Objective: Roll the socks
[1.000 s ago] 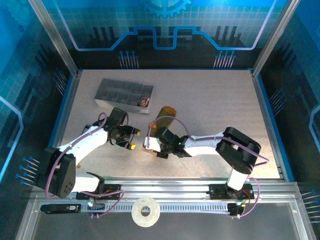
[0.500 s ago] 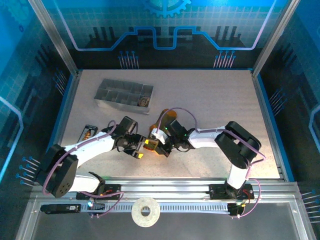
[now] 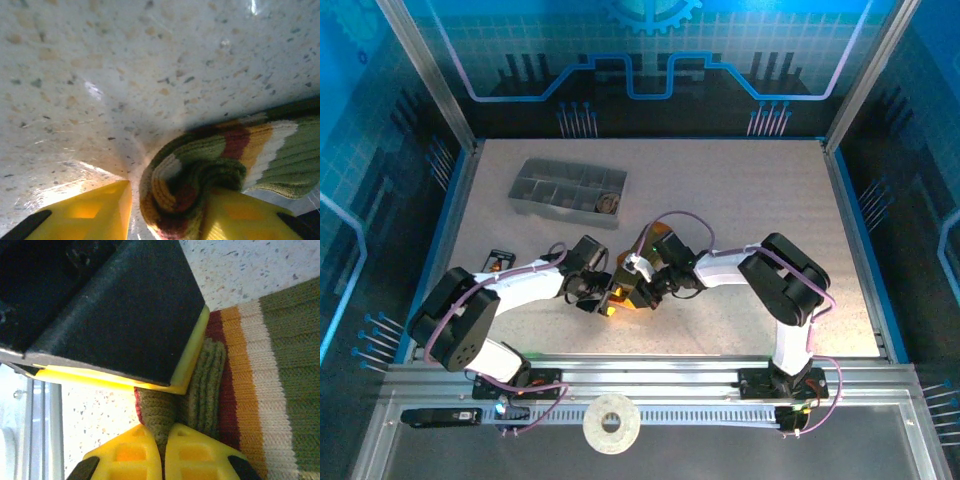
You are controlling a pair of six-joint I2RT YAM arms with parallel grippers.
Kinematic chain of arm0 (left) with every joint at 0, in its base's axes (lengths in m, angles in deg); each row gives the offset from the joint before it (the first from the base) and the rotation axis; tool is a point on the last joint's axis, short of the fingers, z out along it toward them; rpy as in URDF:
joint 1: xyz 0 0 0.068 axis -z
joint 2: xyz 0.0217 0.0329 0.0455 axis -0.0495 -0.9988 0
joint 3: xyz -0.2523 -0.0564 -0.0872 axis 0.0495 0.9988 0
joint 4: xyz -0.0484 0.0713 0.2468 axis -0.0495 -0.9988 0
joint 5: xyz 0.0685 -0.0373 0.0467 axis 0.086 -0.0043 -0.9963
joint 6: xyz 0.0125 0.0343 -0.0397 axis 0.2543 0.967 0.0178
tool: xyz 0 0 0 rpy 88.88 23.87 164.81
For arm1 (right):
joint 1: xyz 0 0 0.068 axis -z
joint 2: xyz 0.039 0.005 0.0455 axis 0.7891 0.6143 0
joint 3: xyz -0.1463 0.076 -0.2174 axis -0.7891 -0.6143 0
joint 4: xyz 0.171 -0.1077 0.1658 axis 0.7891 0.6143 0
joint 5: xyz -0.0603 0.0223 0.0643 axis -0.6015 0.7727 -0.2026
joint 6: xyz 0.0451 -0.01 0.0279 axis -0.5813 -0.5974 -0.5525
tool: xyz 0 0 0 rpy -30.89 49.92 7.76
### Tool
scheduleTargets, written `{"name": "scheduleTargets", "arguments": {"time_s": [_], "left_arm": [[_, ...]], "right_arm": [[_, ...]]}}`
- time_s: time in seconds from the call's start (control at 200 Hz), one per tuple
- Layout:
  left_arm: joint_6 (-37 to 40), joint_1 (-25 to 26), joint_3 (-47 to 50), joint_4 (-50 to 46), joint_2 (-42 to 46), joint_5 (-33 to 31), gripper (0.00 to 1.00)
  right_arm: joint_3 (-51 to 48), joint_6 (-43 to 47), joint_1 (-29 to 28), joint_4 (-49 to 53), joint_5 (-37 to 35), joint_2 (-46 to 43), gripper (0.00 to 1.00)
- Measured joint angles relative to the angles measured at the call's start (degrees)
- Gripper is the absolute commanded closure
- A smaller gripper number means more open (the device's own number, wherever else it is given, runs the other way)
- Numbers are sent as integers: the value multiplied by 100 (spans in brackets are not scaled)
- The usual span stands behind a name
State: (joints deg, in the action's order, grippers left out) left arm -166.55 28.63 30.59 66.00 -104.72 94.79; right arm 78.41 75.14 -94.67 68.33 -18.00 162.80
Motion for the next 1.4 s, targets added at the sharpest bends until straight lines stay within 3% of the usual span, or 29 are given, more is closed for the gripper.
{"name": "scheduleTargets", "arguments": {"time_s": [0.095,0.165,0.27,0.395,0.585,0.77,1.101,1.396], "left_arm": [[-59,2,-79,-160,-9,2,88],[-157,17,-166,-378,-9,7,96],[-339,76,-227,-643,-9,70,99],[-588,55,-256,-962,-2,79,100],[-737,-90,-551,-1521,-225,175,100],[-627,-308,-846,-1893,-535,345,99],[-297,-549,-1095,-2221,-815,529,99],[-179,-564,-1128,-2262,-850,557,98]], "right_arm": [[-83,-26,0,-107,103,0,100],[-240,-15,-13,-264,138,-90,88],[-651,138,-107,-472,-160,-509,68],[-1460,723,-503,-669,-1152,-1565,48],[-1880,1836,-1572,-901,-2859,-2415,44],[-1803,2465,-1932,-986,-3893,-2238,45],[-1045,2682,-2081,-1073,-4332,-1338,54],[-756,2240,-1996,-890,-4315,-909,95]]}}
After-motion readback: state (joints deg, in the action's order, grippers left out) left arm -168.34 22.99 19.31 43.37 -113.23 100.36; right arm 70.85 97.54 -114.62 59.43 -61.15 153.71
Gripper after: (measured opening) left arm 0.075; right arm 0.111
